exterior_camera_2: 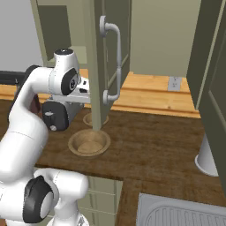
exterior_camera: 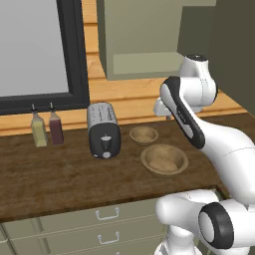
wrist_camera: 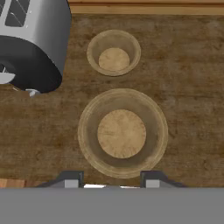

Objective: Pick up the bowls on the counter and stack them on top of one another in the open cabinet. Place the smaller bowl on top of the larger bowl.

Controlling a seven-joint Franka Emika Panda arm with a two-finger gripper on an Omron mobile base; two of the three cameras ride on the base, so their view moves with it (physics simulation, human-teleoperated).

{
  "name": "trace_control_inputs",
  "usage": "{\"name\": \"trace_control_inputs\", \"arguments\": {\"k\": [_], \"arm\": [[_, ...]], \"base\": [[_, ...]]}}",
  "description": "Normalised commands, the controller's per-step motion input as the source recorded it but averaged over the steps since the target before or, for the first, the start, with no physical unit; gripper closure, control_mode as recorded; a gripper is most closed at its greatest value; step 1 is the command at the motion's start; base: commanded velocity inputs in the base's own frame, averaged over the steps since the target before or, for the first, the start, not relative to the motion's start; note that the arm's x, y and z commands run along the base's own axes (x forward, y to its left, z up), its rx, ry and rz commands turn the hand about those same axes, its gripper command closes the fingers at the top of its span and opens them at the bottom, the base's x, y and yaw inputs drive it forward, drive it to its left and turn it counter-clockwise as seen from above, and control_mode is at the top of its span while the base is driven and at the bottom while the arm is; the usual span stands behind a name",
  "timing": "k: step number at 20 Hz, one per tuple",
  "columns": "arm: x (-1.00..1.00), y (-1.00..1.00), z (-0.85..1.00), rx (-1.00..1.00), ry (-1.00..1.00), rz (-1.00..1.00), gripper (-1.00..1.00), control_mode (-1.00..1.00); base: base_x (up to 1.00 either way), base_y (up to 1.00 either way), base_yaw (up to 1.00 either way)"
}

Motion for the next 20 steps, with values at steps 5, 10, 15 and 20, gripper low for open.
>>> {"name": "trace_control_inputs", "arguments": {"k": [5, 10, 15, 20], "arm": [[0.12, -0.18, -0.16, 0.01, 0.0, 0.0, -1.0, -1.0], [0.33, -0.44, -0.56, 0.0, -0.05, 0.0, -1.0, -1.0], [0.62, 0.0, -0.42, 0.0, -0.08, 0.0, -1.0, -1.0], [0.45, 0.11, -0.39, 0.0, -0.04, 0.0, -1.0, -1.0]], "base": [[0.0, 0.0, 0.0], [0.0, 0.0, 0.0], [0.0, 0.0, 0.0], [0.0, 0.0, 0.0]]}}
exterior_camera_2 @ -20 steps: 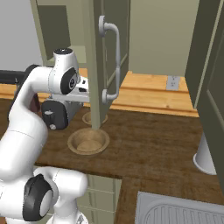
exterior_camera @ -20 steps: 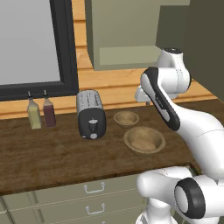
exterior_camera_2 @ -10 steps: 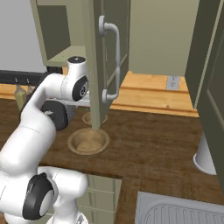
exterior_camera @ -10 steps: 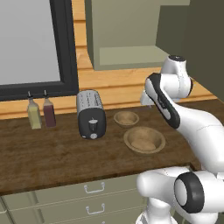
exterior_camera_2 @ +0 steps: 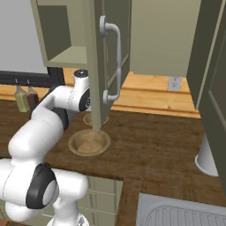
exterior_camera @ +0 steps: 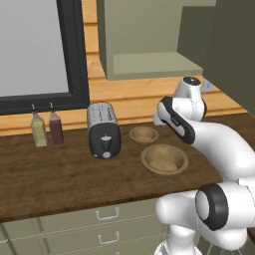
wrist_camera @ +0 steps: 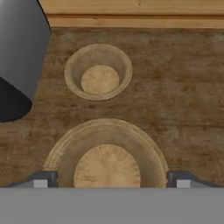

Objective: Pick up the bowls on the counter and stack them on top of one another in the open cabinet. Place the smaller bowl on top of the larger bowl.

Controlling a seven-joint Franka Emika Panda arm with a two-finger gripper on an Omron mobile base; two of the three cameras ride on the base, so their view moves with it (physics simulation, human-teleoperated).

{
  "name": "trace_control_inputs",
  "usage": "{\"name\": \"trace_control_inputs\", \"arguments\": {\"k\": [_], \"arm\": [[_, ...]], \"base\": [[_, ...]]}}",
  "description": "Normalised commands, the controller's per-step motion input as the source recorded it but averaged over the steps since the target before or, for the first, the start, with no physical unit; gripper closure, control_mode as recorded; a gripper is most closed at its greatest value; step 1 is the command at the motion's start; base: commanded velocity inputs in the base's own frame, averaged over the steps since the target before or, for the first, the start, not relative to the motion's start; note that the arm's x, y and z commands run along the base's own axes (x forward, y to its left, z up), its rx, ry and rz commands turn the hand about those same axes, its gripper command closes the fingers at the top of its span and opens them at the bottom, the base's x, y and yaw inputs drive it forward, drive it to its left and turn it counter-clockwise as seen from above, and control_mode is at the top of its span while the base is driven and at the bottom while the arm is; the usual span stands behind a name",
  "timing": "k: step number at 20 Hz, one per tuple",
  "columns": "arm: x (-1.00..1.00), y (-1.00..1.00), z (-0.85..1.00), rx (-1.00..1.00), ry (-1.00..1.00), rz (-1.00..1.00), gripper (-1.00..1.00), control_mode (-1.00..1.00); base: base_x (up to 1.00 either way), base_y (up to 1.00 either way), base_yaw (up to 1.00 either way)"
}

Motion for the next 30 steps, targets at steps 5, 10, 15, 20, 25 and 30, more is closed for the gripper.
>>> {"name": "trace_control_inputs", "arguments": {"k": [5, 10, 15, 20, 25, 30], "arm": [[0.43, 0.01, -0.32, 0.0, 0.0, -0.01, -1.0, -1.0], [0.34, 0.0, -0.45, 0.0, -0.03, 0.0, -1.0, -1.0], [0.37, 0.0, -0.52, 0.0, -0.05, 0.0, -1.0, -1.0], [0.46, 0.0, -0.33, 0.0, -0.04, -0.01, -1.0, -1.0], [0.39, -0.13, -0.22, 0.0, 0.0, 0.0, -1.0, -1.0], [0.3, -0.05, -0.2, 0.0, 0.0, 0.0, -1.0, -1.0]], "base": [[0.0, 0.0, 0.0], [0.0, 0.0, 0.0], [0.0, 0.0, 0.0], [0.0, 0.0, 0.0], [0.0, 0.0, 0.0], [0.0, 0.0, 0.0]]}}
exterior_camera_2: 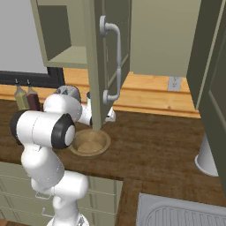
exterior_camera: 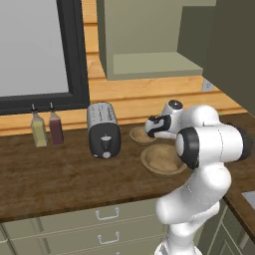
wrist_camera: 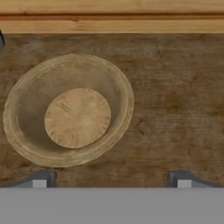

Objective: Pick up the bowls on the counter and stack them on top of one another in the open cabinet. Place the smaller bowl on top of the larger bowl.

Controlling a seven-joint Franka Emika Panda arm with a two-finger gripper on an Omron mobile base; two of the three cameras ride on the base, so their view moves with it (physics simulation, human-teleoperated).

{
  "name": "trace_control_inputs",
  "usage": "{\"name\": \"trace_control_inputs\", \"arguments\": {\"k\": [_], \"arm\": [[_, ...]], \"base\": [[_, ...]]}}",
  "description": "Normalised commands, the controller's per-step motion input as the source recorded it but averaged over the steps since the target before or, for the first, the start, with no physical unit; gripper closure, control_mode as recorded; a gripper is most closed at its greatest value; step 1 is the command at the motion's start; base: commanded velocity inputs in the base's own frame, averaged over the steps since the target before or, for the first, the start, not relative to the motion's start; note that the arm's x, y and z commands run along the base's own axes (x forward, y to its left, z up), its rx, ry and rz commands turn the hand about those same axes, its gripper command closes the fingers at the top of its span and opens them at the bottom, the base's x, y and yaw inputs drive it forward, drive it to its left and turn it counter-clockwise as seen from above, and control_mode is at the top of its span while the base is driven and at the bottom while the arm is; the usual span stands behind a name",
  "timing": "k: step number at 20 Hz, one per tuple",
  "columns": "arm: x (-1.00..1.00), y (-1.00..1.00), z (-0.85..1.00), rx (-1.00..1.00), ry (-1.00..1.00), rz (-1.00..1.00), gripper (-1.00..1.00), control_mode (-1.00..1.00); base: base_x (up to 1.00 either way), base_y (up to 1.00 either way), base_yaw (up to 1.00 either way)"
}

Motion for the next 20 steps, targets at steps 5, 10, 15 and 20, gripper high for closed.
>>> {"name": "trace_control_inputs", "arguments": {"k": [5, 10, 15, 20], "arm": [[0.37, 0.0, -0.32, 0.0, 0.0, 0.0, -1.0, -1.0], [0.34, 0.0, -0.33, 0.0, 0.0, 0.0, -1.0, -1.0], [0.31, 0.0, -0.25, 0.0, 0.0, 0.0, -1.0, -1.0], [0.19, 0.0, -0.23, 0.0, 0.0, 0.0, 1.0, -1.0]], "base": [[0.0, 0.0, 0.0], [0.0, 0.0, 0.0], [0.0, 0.0, 0.0], [0.0, 0.0, 0.0]]}}
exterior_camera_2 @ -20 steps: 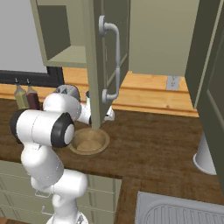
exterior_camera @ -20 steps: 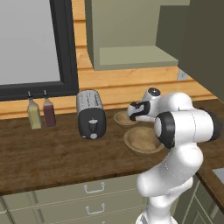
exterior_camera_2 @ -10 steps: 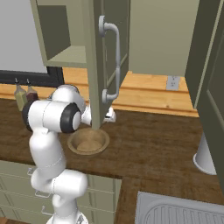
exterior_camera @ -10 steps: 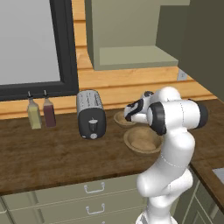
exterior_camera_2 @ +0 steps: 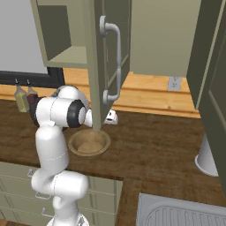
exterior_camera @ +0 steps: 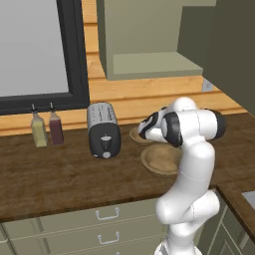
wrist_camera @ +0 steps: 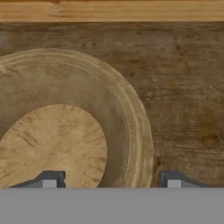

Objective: Pick up the bowls on the counter and stack them on top of one another in the open cabinet. Place the smaller bowl on top of the larger bowl.

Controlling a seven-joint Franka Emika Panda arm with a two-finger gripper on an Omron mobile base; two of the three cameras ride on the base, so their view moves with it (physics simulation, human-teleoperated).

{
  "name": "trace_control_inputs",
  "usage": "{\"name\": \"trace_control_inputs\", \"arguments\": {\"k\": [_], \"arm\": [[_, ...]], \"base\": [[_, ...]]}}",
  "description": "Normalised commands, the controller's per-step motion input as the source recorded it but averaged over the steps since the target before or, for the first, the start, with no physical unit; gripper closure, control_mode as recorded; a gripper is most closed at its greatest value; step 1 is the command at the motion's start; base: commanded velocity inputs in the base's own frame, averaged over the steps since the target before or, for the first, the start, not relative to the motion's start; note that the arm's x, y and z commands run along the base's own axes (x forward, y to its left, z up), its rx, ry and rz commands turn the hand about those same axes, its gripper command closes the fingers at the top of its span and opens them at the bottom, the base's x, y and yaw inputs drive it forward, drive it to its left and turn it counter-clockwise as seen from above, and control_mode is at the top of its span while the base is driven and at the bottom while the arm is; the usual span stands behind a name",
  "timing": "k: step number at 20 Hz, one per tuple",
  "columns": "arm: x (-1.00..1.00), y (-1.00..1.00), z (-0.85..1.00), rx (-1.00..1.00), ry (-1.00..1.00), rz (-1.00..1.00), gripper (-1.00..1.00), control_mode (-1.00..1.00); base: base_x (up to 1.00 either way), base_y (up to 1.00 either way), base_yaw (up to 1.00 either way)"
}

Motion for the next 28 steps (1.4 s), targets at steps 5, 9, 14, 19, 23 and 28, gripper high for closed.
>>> {"name": "trace_control_inputs", "arguments": {"k": [5, 9, 14, 19, 23, 28], "arm": [[0.03, 0.0, -0.06, 0.0, -0.01, 0.0, 1.0, -1.0], [-0.14, 0.0, 0.17, 0.0, -0.11, 0.0, 1.0, -1.0], [-0.35, 0.0, 0.93, 0.0, -0.3, -0.01, 1.0, -1.0], [-0.86, -0.08, 0.94, 0.0, -0.07, -0.02, 1.0, -1.0], [-1.0, -0.22, 0.72, 0.0, 0.0, -0.04, 1.0, -1.0], [-0.94, -0.02, 0.91, 0.0, 0.01, 0.0, 1.0, -1.0]], "base": [[0.0, 0.0, 0.0], [0.0, 0.0, 0.0], [0.0, 0.0, 0.0], [0.0, 0.0, 0.0], [0.0, 0.0, 0.0], [0.0, 0.0, 0.0]]}}
